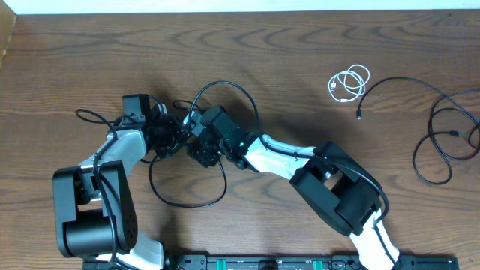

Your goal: Untangle cables

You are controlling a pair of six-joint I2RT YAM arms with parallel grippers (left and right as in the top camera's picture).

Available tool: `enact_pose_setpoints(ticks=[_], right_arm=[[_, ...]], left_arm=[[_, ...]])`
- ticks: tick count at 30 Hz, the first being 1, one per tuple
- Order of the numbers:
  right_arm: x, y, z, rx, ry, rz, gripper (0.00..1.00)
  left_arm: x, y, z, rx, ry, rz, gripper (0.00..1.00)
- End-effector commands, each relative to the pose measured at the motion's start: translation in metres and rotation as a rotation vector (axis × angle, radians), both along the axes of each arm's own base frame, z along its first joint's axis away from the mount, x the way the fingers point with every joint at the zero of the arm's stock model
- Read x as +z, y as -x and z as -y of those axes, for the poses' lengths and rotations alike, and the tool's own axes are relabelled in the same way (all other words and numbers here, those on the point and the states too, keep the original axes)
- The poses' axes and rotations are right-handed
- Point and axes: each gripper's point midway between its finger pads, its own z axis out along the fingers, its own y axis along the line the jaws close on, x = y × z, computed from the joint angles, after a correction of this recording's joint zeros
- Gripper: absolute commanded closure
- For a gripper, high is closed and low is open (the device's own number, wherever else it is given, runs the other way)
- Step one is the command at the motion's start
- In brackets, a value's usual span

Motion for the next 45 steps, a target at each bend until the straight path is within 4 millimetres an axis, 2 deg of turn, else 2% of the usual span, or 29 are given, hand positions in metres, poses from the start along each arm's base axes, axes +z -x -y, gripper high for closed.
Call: enact_pose_setpoints(ticks=[1, 4, 7, 9, 10, 13, 21, 29, 33, 37, 42, 45], right_arm=[[-0.028, 0.002, 0.000, 0.021, 0.045, 0.012, 0.41], [-0.040, 0.003, -0.004, 0.033, 0.032, 0.008, 0.43], [-0.043, 0.008, -0.007, 0.058, 0.014, -0.013, 0.43], [-0.041, 0.011, -0.010, 0.077, -0.005, -0.022, 0.56], [-0.039, 0.013, -0.012, 0.085, -0.013, -0.026, 0.69], [-0.039, 0.013, -0.012, 0.089, -0.016, -0.029, 0.99], [-0.045, 0.017, -0.007, 0.087, 0.012, -0.054, 0.99], [-0.030, -0.001, 0.006, 0.023, -0.005, -0.078, 0.99], [-0.018, -0.007, 0.013, 0.017, -0.024, -0.094, 0.96], [-0.017, -0.016, 0.020, -0.023, -0.043, -0.130, 0.98], [-0.017, -0.032, 0.032, -0.096, -0.057, -0.163, 0.99], [-0.017, -0.040, 0.039, -0.116, -0.058, -0.164, 0.99]], left_arm=[[-0.006, 0.006, 0.005, -0.010, 0.019, -0.021, 0.55], [-0.006, 0.006, 0.005, -0.010, 0.019, -0.021, 0.55], [-0.006, 0.006, 0.005, -0.010, 0.019, -0.022, 0.55], [-0.006, 0.007, 0.005, -0.010, 0.019, -0.025, 0.55], [-0.006, 0.007, 0.005, -0.010, 0.019, -0.025, 0.55], [-0.006, 0.007, 0.005, -0.010, 0.019, -0.025, 0.55], [-0.006, 0.006, 0.005, -0.010, 0.018, -0.024, 0.55], [-0.008, 0.005, -0.006, 0.017, -0.013, -0.028, 0.55], [0.005, 0.000, -0.010, 0.039, 0.094, -0.002, 0.52], [0.022, -0.003, -0.019, 0.081, 0.199, 0.009, 0.49], [0.033, 0.016, -0.029, 0.126, 0.195, -0.052, 0.49], [0.034, 0.033, -0.039, 0.154, 0.105, -0.110, 0.49]])
